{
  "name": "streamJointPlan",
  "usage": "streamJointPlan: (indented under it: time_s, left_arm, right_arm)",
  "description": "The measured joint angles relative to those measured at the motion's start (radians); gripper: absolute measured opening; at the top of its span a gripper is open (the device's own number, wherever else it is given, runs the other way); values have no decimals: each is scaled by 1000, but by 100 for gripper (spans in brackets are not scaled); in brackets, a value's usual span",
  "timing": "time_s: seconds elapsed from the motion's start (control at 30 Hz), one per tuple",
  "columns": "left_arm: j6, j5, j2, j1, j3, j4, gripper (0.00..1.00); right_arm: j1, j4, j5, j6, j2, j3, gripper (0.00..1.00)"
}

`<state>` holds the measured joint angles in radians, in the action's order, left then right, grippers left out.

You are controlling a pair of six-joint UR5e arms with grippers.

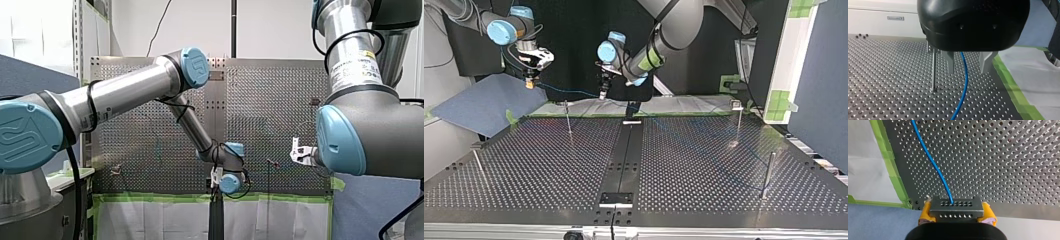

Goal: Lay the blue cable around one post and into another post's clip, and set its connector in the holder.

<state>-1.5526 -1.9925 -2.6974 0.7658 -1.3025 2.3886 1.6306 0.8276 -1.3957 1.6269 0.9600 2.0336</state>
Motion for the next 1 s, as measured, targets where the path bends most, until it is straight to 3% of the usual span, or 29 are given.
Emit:
streamJointPlan:
  time_s: [0.37,0.8,0.93,1.0]
  left_arm:
    - [-20,11,-18,-31,22,-2,54]
    - [-8,7,-62,-24,106,47,54]
    - [-3,-1,-61,-21,110,57,39]
    - [-2,-3,-59,-20,110,59,36]
  right_arm:
    - [2,-4,1,-1,0,0,0]
    - [2,-4,1,-1,0,0,0]
    - [2,-4,1,-1,0,0,0]
    - [3,-4,1,-1,0,0,0]
